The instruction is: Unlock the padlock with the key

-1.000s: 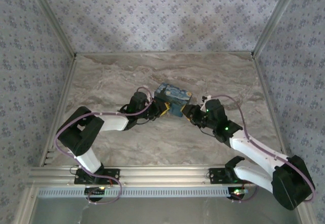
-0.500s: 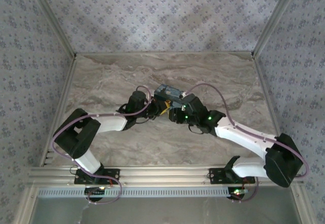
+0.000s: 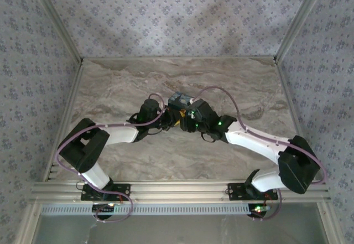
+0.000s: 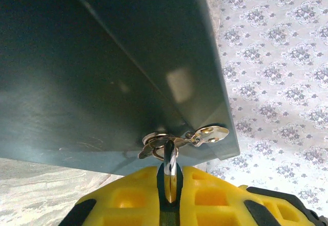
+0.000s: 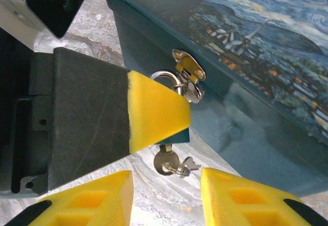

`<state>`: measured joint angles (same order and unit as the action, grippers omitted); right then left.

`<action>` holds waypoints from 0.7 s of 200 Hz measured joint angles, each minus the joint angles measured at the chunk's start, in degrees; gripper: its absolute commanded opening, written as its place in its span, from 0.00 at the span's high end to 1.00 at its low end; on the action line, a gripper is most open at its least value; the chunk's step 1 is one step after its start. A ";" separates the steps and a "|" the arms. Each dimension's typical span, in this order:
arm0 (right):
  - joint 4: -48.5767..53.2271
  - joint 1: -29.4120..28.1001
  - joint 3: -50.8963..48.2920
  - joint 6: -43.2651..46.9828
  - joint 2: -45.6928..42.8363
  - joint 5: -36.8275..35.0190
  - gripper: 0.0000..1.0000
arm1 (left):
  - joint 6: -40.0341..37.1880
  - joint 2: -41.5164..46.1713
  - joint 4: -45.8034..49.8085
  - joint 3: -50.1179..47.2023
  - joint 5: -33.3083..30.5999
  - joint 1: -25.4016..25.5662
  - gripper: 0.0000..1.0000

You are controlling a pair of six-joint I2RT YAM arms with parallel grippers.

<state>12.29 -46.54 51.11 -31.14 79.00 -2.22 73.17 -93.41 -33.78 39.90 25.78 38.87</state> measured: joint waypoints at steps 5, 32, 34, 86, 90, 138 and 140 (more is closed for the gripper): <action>0.00 0.00 0.24 0.20 0.31 0.00 0.60 | 0.00 0.00 0.13 0.00 0.00 0.00 1.00; 0.66 -0.15 1.46 1.38 1.88 -0.15 0.59 | 0.00 0.00 1.09 0.00 -0.09 -0.28 1.00; 0.79 -0.17 1.55 1.51 1.99 -0.17 0.59 | 0.00 0.00 1.14 0.00 -0.11 -0.31 1.00; 2.38 -1.22 3.04 3.17 3.61 -2.10 0.60 | -0.02 0.00 2.82 0.00 -0.26 -0.63 1.00; 2.38 -1.38 3.04 3.17 3.61 -2.34 0.60 | -0.02 0.00 2.82 0.00 -0.26 -0.63 1.00; 2.27 -3.15 2.71 3.13 3.13 -4.09 0.60 | -0.02 0.00 2.75 0.00 -0.20 -0.61 1.00; 2.25 -3.26 2.60 3.10 3.04 -4.09 0.59 | -0.02 0.00 2.75 0.00 -0.15 -0.61 1.00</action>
<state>14.55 -49.80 53.71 -28.03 82.04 -6.31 73.14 -93.41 -31.03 39.90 25.63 38.26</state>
